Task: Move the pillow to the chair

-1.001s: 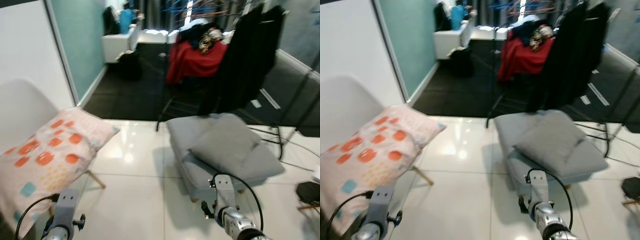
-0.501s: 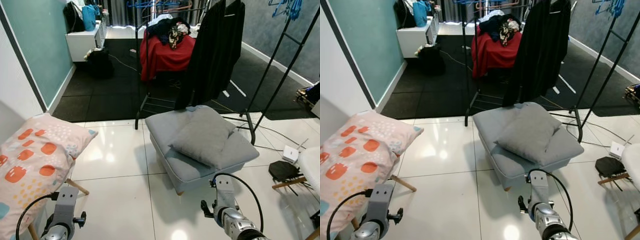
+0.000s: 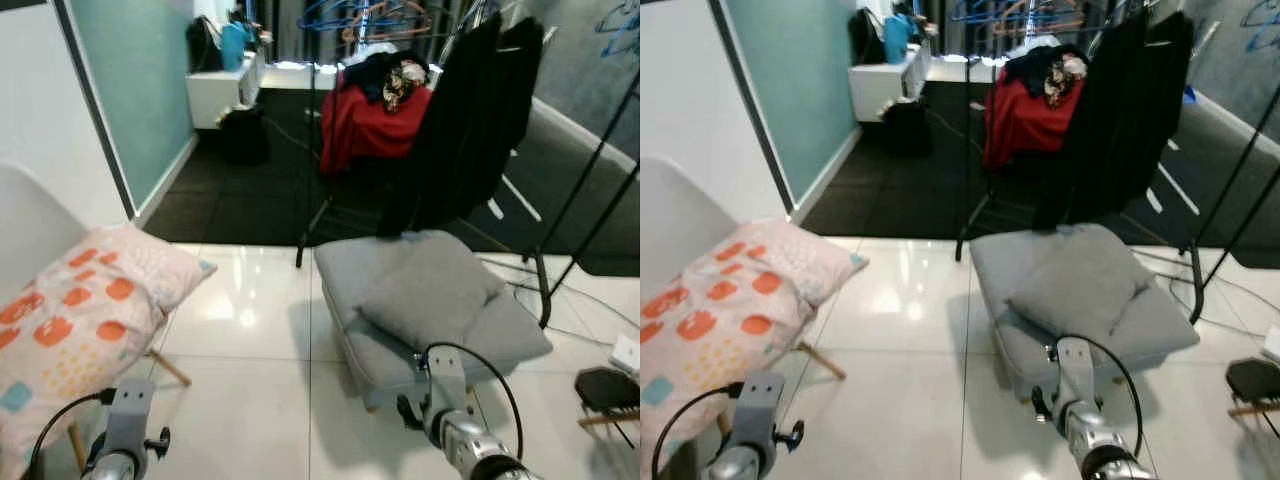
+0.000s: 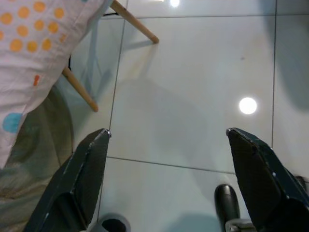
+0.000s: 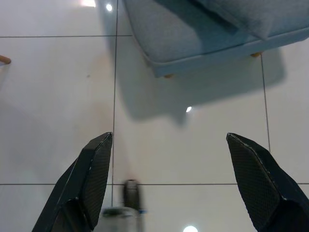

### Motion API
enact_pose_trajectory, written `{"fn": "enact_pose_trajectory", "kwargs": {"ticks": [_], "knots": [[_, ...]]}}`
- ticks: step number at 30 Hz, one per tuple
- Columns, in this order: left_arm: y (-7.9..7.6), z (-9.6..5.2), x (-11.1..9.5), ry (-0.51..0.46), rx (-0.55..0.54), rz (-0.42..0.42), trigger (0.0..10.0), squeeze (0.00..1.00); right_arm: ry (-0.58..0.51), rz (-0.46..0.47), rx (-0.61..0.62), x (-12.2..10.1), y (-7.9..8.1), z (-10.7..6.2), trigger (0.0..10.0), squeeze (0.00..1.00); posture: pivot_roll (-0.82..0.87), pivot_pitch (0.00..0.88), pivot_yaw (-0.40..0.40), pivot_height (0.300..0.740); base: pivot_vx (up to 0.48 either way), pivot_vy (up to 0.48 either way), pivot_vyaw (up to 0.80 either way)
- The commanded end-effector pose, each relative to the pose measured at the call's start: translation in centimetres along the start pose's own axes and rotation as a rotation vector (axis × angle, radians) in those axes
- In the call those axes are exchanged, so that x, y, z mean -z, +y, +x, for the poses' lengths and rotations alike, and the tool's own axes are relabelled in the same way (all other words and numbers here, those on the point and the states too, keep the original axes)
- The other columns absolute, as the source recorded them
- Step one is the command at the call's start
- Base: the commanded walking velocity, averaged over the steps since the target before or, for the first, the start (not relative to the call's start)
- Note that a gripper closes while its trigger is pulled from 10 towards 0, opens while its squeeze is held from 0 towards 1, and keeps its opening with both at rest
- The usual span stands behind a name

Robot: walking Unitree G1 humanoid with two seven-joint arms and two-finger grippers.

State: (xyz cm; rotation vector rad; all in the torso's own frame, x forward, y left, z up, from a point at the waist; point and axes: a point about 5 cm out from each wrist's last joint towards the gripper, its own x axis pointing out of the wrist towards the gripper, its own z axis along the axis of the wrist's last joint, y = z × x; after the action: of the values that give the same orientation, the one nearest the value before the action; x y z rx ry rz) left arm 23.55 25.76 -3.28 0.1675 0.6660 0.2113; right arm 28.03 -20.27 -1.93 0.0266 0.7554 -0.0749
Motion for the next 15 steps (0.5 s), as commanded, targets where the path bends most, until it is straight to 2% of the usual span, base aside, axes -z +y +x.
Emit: {"fn": "enact_pose_trajectory", "kwargs": {"ticks": [1, 15], "knots": [[-0.25, -0.05, 0.24, 0.009, 0.007, -0.009, 10.0, 0.0, 0.003, 0.016, 0.008, 0.21, -0.39, -0.06, 10.0, 0.0, -0.16, 0.043, -0.02, 0.74, 0.0, -0.349, 0.0], [-0.22, -0.04, 0.2, 0.008, 0.007, -0.014, 10.0, 0.0, -0.004, 0.024, 0.0, 0.16, -0.37, -0.06, 10.0, 0.0, -0.16, 0.045, -0.021, 0.74, 0.0, -0.354, 0.0]]}}
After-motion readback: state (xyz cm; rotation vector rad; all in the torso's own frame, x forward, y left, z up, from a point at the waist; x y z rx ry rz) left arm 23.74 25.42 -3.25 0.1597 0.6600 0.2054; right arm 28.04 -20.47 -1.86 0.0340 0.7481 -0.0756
